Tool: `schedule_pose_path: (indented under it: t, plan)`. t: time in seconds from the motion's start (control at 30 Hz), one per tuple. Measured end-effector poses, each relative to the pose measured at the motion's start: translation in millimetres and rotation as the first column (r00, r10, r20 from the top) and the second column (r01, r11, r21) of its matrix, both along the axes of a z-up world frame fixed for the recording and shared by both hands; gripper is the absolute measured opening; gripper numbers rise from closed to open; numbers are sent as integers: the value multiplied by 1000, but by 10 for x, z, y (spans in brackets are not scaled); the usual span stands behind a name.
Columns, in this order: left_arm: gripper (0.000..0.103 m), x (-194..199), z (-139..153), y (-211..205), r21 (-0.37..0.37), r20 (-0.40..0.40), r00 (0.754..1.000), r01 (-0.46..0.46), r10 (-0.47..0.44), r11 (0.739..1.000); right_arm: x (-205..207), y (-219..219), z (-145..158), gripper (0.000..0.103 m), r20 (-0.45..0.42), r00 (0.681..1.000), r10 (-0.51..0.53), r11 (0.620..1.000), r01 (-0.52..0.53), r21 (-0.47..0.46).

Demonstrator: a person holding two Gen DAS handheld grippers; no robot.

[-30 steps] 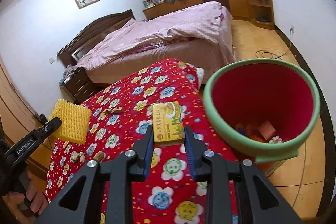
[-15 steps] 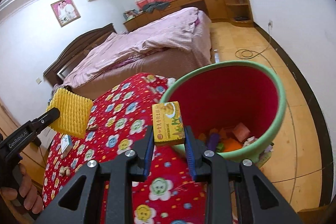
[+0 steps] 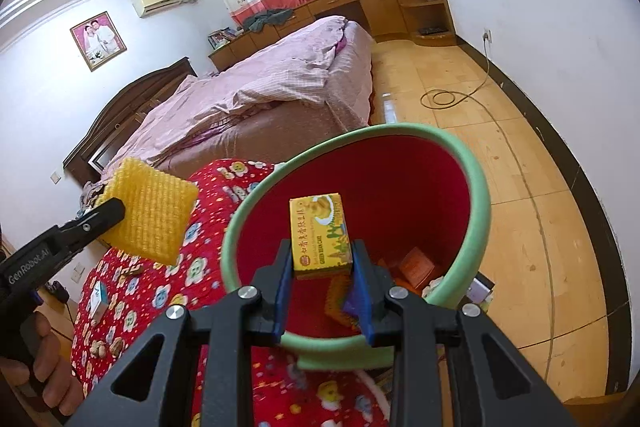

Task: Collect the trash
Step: 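Open both tools to drop the mesh and yellow box into the bucket, then move both open tools back over the trash on the quilt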

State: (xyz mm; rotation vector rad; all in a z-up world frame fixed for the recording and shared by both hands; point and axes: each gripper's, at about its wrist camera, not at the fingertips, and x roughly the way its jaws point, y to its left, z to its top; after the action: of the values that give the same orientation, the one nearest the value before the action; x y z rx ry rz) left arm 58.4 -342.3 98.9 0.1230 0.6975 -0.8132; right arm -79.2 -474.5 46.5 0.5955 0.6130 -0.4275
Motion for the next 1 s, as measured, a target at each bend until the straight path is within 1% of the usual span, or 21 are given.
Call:
schedule_pose_path:
  t: [0.17, 0.3, 0.37, 0.4, 0.43, 0.47, 0.5, 0.53, 0.63, 0.67, 0.73, 0.87, 0.93, 1.0]
  plan:
    - [10, 9, -199, -288, 47, -34, 999, 20, -19, 999, 39, -156, -81, 30, -5, 1000, 5, 1000, -5, 15]
    - [10, 4, -333, -423, 78, -49, 999, 26, -23, 997, 70, -249, -120, 30, -15, 1000, 8, 1000, -8, 13]
    - [11, 2, -400, -485, 90, -70, 997, 39, -33, 995, 92, -301, -133, 30, -23, 1000, 8, 1000, -8, 13]
    - [15, 3, -429, -505, 96, -83, 996, 45, -37, 994, 101, -326, -139, 30, -28, 1000, 9, 1000, -8, 14]
    - [23, 8, -450, -518, 99, -91, 995, 48, -39, 994, 111, -344, -144, 31, -34, 999, 9, 1000, -9, 13]
    - [27, 8, -474, -526, 101, -100, 994, 50, -40, 994, 122, -361, -144, 31, -39, 999, 9, 1000, -8, 12]
    - [33, 15, -488, -527, 101, -103, 994, 50, -39, 994, 134, -341, -141, 32, -43, 999, 8, 1000, -8, 11]
    - [35, 19, -507, -525, 101, -106, 994, 48, -37, 994, 148, -347, -139, 32, -49, 999, 9, 1000, -9, 12]
    - [35, 34, -527, -492, 92, -120, 992, 39, -28, 995, 168, -343, -121, 32, -62, 998, 7, 1000, -6, 12]
    - [35, 48, -530, -469, 88, -127, 992, 33, -22, 996, 171, -345, -117, 33, -65, 998, 5, 1000, -4, 11]
    - [35, 84, -526, -420, 83, -134, 991, 24, -13, 996, 179, -361, -111, 42, -65, 998, -2, 1000, 3, 14]
    - [36, 109, -476, -297, 76, -131, 991, -2, 12, 997, 155, -342, -114, 47, -52, 999, -14, 1000, 15, 19]
    - [36, 129, -451, -223, 73, -131, 991, -12, 22, 997, 145, -323, -112, 52, -44, 999, -20, 1000, 21, 22]
    - [36, 127, -417, -139, 66, -128, 991, -22, 30, 998, 136, -306, -112, 53, -39, 999, -26, 999, 27, 29]
